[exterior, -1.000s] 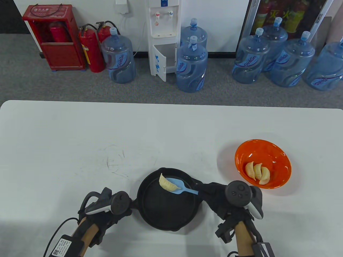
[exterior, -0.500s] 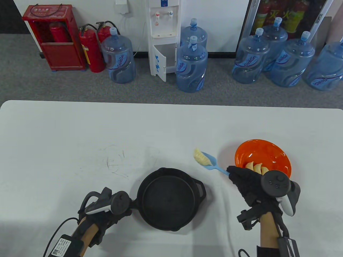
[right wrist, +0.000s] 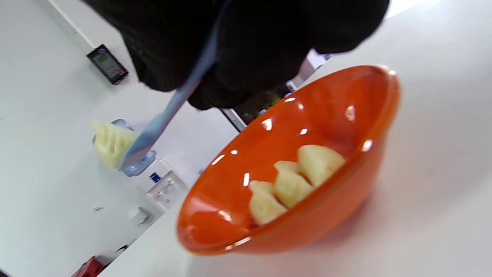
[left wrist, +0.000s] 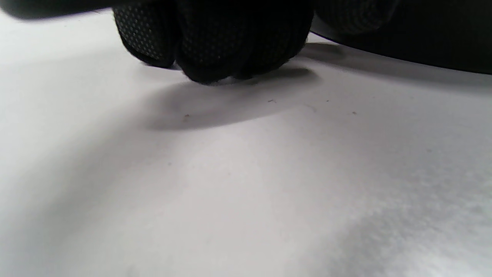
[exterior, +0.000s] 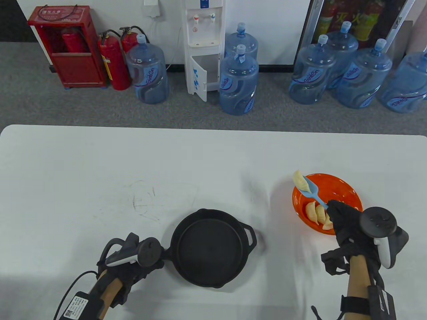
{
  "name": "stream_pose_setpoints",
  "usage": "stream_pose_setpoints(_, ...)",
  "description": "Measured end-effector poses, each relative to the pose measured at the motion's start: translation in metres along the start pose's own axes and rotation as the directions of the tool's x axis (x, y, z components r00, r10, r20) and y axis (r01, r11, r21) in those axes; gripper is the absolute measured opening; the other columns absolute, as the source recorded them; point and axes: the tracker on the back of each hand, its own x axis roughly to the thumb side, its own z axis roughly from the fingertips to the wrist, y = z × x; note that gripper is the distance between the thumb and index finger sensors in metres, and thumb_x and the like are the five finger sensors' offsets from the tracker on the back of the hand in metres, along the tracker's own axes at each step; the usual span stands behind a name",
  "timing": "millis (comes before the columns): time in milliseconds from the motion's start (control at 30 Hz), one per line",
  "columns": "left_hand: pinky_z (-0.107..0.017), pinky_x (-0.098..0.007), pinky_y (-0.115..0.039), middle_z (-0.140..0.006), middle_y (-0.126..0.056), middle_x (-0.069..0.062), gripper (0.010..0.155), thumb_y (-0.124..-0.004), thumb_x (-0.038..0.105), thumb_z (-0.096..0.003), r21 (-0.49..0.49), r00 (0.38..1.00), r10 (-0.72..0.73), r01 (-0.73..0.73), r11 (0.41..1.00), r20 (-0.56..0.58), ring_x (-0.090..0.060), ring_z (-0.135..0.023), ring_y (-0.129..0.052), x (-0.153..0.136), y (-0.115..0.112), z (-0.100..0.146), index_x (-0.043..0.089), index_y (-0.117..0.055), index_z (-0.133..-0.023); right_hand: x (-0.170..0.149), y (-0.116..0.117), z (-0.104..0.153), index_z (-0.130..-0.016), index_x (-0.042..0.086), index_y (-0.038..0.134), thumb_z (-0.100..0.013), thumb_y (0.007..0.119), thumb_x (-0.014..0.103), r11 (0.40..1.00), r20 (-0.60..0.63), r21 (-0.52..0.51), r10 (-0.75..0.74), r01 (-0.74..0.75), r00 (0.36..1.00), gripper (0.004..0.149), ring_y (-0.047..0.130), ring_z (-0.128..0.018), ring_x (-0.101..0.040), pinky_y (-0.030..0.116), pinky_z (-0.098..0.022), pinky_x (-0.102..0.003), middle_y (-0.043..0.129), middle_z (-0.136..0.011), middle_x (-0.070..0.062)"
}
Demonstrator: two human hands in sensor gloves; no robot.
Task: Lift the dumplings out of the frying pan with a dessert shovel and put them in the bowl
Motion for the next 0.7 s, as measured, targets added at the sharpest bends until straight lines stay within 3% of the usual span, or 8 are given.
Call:
stream_pose_setpoints(300, -0.072, -0.049, -0.073, -0.078, -0.083, 0.008, 0.054, -0.064, 0.05, -0.0511, 0.0, 1.0, 0.002, -0.002, 1.0, 0.002, -0.014, -0.06, -0.094, 0.0, 0.0, 0.0, 0.026, -0.064, -0.099, -0.019, 0.003, -0.011, -0.099, 0.022, 0.086, -0.061, 0.079, 0.037, 0.991, -0.111, -0.03, 0.126, -0.13, 0.986, 0.041, 0.094, -0.044, -0.017, 0.082, -0.036, -0.039, 0.092, -0.085, -0.009)
stream_pose_setpoints(700, -0.072, -0.048, -0.073, -0.078, -0.083, 0.008, 0.054, -0.064, 0.05, -0.0511, 0.0, 1.0, 0.003, -0.003, 1.0, 0.002, -0.014, -0.06, -0.094, -0.001, 0.0, 0.0, 0.026, -0.064, -0.099, -0.015, 0.01, -0.026, -0.099, 0.024, 0.086, -0.061, 0.079, 0.037, 0.946, -0.14, -0.025, 0.317, -0.323, 0.938, 0.041, 0.094, -0.045, -0.018, 0.081, -0.037, -0.04, 0.092, -0.085, -0.009)
